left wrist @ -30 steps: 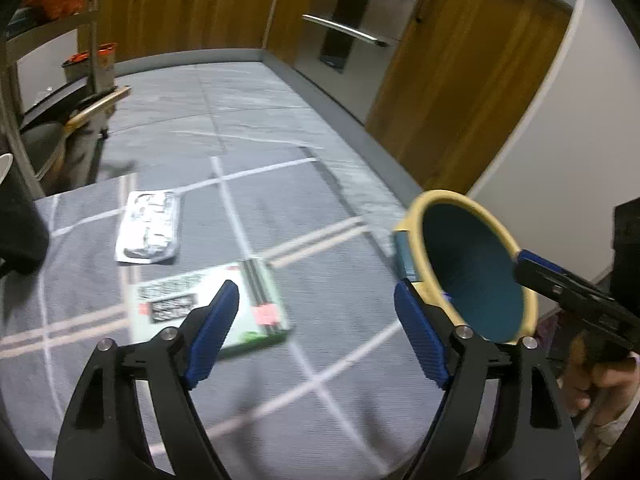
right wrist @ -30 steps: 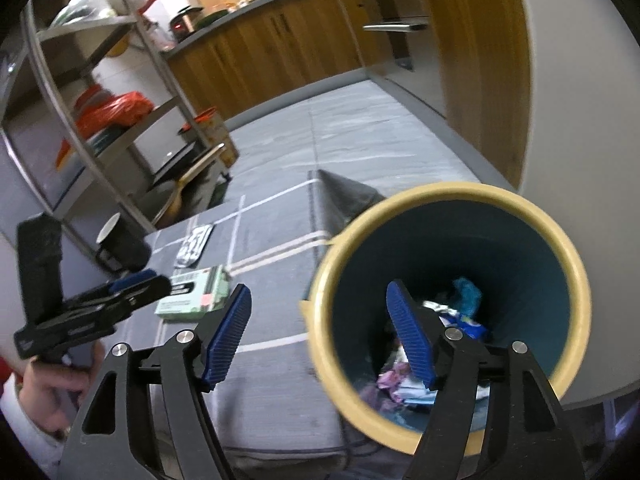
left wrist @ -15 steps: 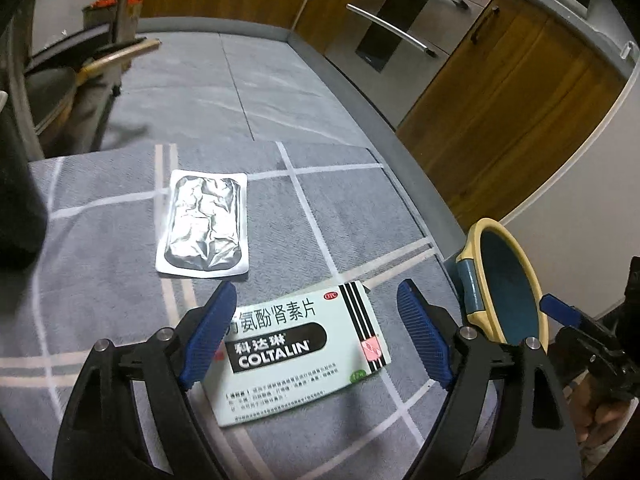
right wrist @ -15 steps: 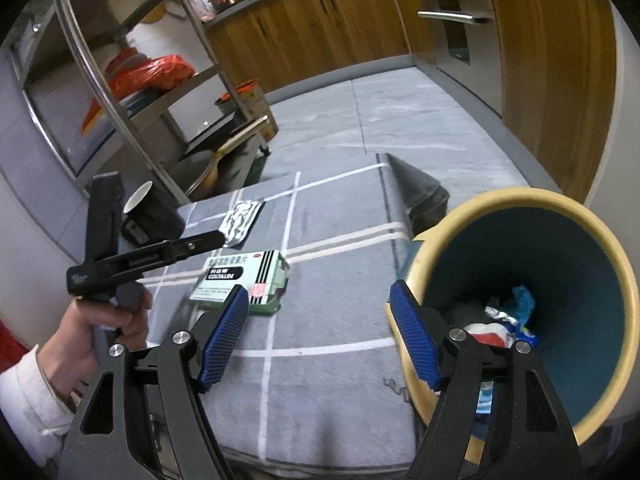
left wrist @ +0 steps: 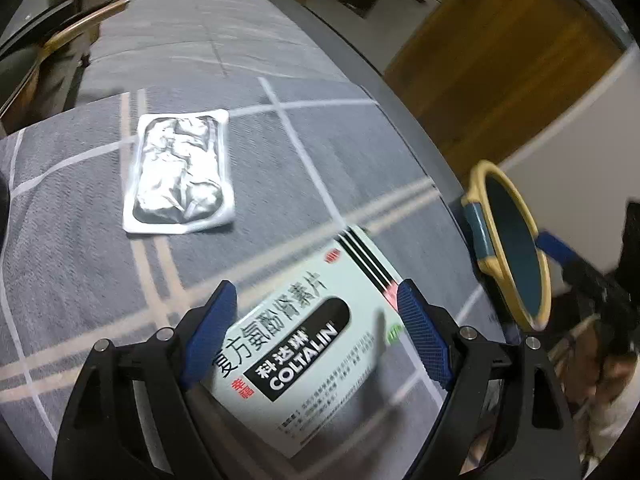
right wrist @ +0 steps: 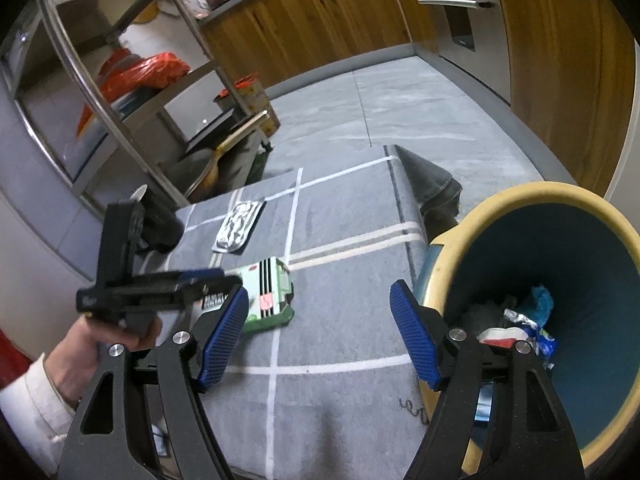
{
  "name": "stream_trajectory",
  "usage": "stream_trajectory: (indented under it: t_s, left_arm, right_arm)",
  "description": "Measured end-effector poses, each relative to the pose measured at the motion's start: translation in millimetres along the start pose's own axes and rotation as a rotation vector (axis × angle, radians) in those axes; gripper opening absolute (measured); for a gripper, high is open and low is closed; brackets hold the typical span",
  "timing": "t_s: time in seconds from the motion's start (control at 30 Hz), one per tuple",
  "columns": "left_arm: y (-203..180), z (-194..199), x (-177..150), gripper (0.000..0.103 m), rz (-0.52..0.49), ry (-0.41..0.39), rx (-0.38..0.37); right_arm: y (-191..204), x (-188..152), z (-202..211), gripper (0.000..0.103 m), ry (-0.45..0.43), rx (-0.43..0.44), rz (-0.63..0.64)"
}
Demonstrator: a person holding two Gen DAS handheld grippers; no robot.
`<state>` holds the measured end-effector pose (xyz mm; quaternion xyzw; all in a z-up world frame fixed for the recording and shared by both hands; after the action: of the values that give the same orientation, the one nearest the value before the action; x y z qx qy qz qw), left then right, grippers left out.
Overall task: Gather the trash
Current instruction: 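Grasp the white-green COLTALIN box with the left tool while the right tool grasps the foil blister pack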
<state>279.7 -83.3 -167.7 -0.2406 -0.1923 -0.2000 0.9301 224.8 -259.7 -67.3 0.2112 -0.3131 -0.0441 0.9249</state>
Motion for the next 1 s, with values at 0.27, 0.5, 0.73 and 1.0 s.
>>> stream_trajectory:
  t_s: [0.27,0.5,0.73,1.0]
  left_arm:
    - [-25.4,-8.5,-20.6,0.081,-0.220,0.060,0.174]
    - [-42.4,-9.0,-25.9,0.082,-0.313,0.052,0.200]
    - [-47.6,-9.7,-31.1,0.084,-0.325,0.062,0.176]
    - [-49.8,-15.1,-38.5,0.087,-0.340,0.086,0.168]
  right_arm:
    - [4.2,8.9,-3.5,0.074,-0.008,0.020,-0.009]
    - [2.3,13.3,-8.1,0.074,-0.004,0.025,-0.030]
    - [5.2,14.4,-14.9,0.074,0.007,0.029,-0.029]
    - [9.3,12.5,-20.1,0.074,0.017,0.029,-0.024]
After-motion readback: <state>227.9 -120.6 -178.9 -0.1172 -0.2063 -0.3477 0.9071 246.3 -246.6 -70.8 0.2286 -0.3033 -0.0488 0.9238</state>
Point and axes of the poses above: each gripper's, at about its wrist camera, not at the fingertips, and z roughly against the way its jaws point, y to its left, x to its top, the point moved 8 cm from there along -z, roughly the way its jaws point, and after that the axes turned 5 degrees about -z, right-handed, at the moved point
